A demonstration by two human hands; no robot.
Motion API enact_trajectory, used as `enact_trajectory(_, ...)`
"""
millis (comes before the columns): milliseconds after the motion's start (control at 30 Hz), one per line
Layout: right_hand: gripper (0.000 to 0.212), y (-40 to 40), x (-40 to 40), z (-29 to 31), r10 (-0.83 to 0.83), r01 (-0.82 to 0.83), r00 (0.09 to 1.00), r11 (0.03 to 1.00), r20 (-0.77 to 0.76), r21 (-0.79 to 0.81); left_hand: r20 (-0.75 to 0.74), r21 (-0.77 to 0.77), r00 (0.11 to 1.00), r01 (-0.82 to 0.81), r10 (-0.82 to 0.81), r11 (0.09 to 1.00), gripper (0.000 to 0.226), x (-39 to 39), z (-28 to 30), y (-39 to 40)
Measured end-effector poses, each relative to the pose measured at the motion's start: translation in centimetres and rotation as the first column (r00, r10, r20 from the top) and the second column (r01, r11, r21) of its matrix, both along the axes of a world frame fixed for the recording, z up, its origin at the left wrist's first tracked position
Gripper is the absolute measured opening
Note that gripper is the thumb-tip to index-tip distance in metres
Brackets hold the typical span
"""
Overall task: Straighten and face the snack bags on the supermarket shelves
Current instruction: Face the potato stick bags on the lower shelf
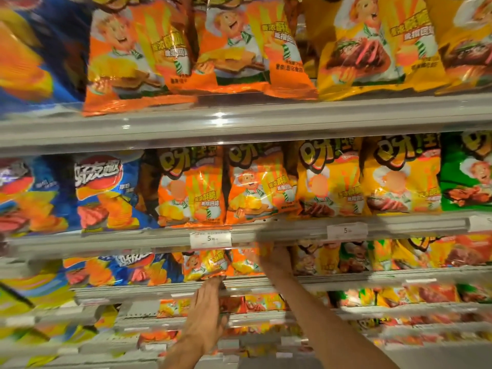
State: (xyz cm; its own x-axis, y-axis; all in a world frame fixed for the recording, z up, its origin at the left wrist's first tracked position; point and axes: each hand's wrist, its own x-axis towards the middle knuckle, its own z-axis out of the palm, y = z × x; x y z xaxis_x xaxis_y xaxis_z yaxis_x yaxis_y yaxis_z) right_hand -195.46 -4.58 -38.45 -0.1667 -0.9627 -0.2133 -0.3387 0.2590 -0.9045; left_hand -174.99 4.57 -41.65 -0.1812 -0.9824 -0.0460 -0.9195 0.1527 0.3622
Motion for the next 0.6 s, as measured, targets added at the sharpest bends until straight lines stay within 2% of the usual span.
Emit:
enact_trajectory(67,0.081,0.4,0.4,-0.8,-0.029,0.029,0.999,1.0,0.025,-0.001,-0.016,0.008,1.0,-0.013,0.013,1.0,0.086,-0.1,0.2,-0.1)
enact_trajectory(167,0.092,1.2,0.9,-1.4,-0.029,0.029,1.0,1.0,0.008,-0.005,0.039,0.034,0.999,0.002,-0.004,0.999,0.088,-0.3,0.3,-0.3)
enact_trajectory(333,0.115,0.7,0.9,-1.2,0.046,-0.031,0.989,0.993,-0.142,0.11,0.049,0.048,0.999,0.0,-0.003,0.999,0.088,-0.6,0.9,-0.3)
enact_trajectory(500,0.123,0.5,0.7,-0.8,0.136,-0.09,0.962,0.976,-0.235,0.198,0.032,0.048,0.999,-0.007,0.006,0.999,0.085,-1.1,1.2,-0.2)
enact_trajectory(600,0.119,1.5,0.3,-0.8,0.196,-0.118,0.905,0.969,-0.378,0.218,0.03,0.026,0.998,-0.062,0.062,0.998,0.082,-1.7,0.9,0.0)
